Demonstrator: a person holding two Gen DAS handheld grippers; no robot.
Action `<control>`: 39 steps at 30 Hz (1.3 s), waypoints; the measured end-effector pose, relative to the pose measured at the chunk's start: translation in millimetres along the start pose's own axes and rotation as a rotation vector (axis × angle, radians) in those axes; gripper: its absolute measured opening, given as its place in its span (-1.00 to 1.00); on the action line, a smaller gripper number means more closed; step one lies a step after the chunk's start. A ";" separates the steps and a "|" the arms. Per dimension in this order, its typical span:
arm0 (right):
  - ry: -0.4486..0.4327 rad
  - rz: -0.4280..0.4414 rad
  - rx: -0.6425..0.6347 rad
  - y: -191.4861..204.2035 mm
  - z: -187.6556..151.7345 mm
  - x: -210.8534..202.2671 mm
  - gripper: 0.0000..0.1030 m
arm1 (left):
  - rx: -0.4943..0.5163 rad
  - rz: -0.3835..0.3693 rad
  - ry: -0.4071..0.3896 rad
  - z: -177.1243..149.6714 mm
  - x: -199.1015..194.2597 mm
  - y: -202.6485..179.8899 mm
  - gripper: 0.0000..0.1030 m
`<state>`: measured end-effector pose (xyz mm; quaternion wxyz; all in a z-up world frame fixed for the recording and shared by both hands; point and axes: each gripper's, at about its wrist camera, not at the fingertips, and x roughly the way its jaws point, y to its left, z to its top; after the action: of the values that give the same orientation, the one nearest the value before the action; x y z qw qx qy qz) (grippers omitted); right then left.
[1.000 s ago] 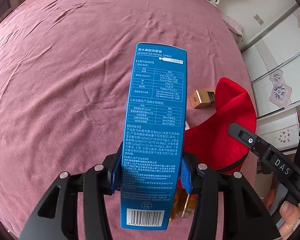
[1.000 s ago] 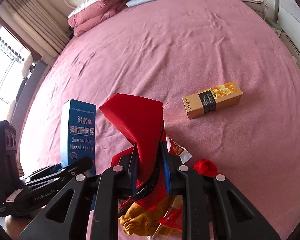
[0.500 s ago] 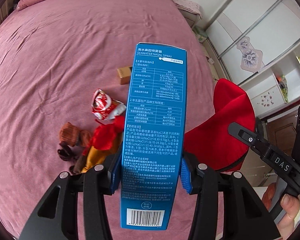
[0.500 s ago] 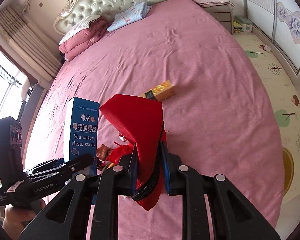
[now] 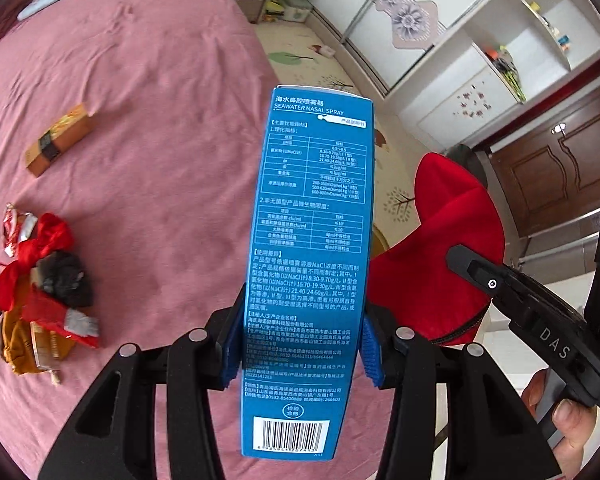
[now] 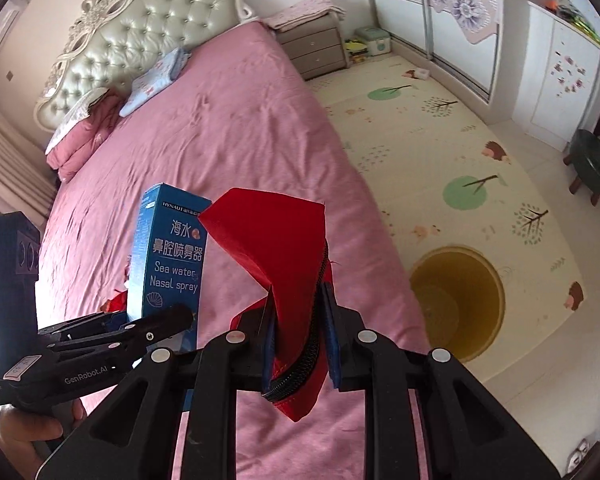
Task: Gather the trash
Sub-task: 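Carry the box to the yellow wastebasket and open the left tool, then return both tools to the pile on the bed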
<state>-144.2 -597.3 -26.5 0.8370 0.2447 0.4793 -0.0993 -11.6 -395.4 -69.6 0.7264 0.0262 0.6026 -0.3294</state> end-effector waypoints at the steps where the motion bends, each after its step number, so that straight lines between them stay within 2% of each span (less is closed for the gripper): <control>1: -0.003 -0.019 0.019 -17.3 -1.6 -3.4 -0.61 | 0.019 -0.011 0.013 0.7 9.6 -14.1 -0.08; 8: 0.003 -0.122 0.161 -122.6 -18.4 -12.2 -0.61 | 0.145 -0.065 0.105 11.8 76.7 -98.0 -0.08; 11: 0.000 -0.162 0.194 -148.2 -22.5 -12.9 -0.61 | 0.183 -0.079 0.135 16.6 101.8 -121.2 -0.08; 16: -0.013 -0.216 0.228 -181.9 -17.6 -9.2 -0.60 | 0.239 -0.112 0.134 32.3 136.1 -161.3 -0.07; 18: -0.017 -0.232 0.223 -190.9 -12.5 -7.3 -0.51 | 0.267 -0.118 0.125 40.3 145.0 -174.2 -0.05; 19: -0.019 -0.241 0.223 -192.1 -9.4 -6.1 -0.36 | 0.284 -0.125 0.125 43.3 149.0 -179.9 0.17; 20: -0.032 -0.247 0.227 -195.4 -7.8 -7.9 -0.11 | 0.297 -0.128 0.132 46.1 153.9 -184.7 0.40; 21: -0.046 -0.256 0.229 -196.5 -5.7 -8.4 -0.02 | 0.307 -0.116 0.130 49.1 156.6 -188.7 0.75; 24: -0.053 -0.295 0.218 -199.9 -1.4 -7.8 0.00 | 0.324 -0.093 0.131 52.2 160.1 -192.1 0.77; 30: -0.058 -0.284 0.210 -191.7 1.0 -5.3 0.00 | 0.326 -0.058 0.118 51.7 148.1 -177.6 0.77; 39: -0.057 -0.232 0.112 -132.6 15.0 -6.4 0.00 | 0.217 -0.047 0.049 49.9 93.3 -119.9 0.77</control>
<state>-189.4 -719.5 -56.4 0.8182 0.2309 0.4740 -0.2291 -24.6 -552.6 -96.2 0.6964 0.0984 0.5815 -0.4089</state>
